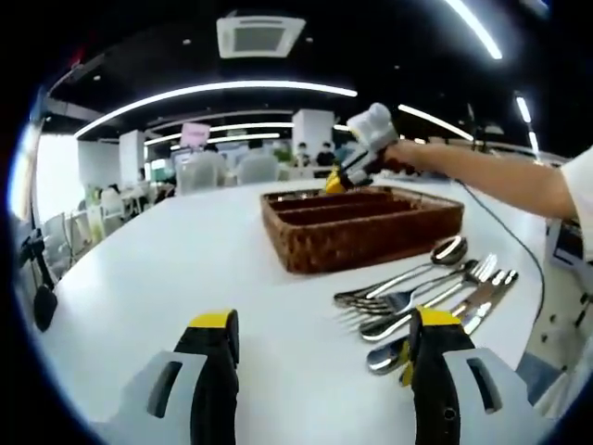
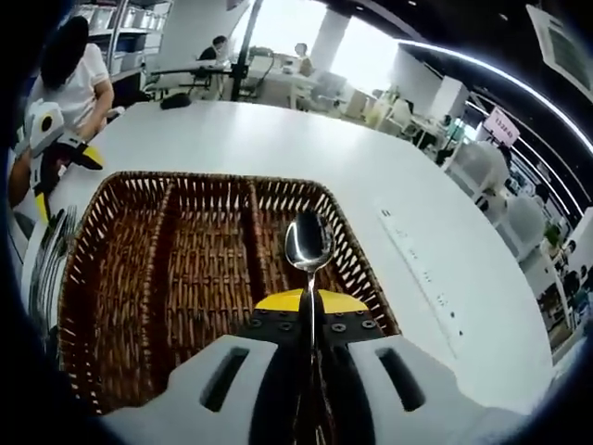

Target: Arrange the knives, forks, and spoons in their matching storage slots by inserting each utensil handle-first until every utensil is classified and aligned in the correct compartment

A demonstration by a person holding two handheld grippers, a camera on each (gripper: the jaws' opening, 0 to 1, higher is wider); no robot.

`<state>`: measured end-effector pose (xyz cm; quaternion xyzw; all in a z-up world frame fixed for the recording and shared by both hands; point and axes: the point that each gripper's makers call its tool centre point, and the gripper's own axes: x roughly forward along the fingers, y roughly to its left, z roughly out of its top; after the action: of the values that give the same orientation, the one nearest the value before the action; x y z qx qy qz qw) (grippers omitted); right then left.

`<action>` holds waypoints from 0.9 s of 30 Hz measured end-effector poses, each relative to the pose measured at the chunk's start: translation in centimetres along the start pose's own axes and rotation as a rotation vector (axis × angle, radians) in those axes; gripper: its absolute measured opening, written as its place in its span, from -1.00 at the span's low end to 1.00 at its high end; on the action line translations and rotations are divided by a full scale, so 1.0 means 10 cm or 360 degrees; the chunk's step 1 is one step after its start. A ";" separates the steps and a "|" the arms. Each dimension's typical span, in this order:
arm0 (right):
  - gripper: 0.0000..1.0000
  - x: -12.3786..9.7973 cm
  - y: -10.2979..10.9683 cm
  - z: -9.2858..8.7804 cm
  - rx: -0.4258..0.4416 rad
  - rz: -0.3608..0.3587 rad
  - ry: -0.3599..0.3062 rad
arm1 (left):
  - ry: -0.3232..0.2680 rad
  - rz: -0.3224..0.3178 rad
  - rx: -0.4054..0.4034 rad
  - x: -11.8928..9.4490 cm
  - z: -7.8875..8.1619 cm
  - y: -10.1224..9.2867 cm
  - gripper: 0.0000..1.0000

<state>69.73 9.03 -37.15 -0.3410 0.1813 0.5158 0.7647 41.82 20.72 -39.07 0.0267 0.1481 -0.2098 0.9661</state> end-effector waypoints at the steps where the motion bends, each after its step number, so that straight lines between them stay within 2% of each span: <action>1: -0.94 0.00 -0.01 0.03 0.0003 -0.0002 -0.0022 | 0.0002 0.0003 0.0001 0.01 0.00 0.02 0.51; 11: -0.93 0.13 -0.07 -0.04 -0.0102 0.0009 0.0041 | 0.0011 0.0017 -0.0005 0.01 -0.02 0.06 0.51; 27: -0.91 0.17 -0.11 -0.12 -0.0083 0.0001 0.0032 | 0.0021 0.0024 -0.0010 0.04 -0.03 0.12 0.51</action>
<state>71.53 9.04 -38.69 -0.3660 0.1755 0.5173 0.7534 42.58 21.64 -39.55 0.0261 0.1550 -0.2018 0.9667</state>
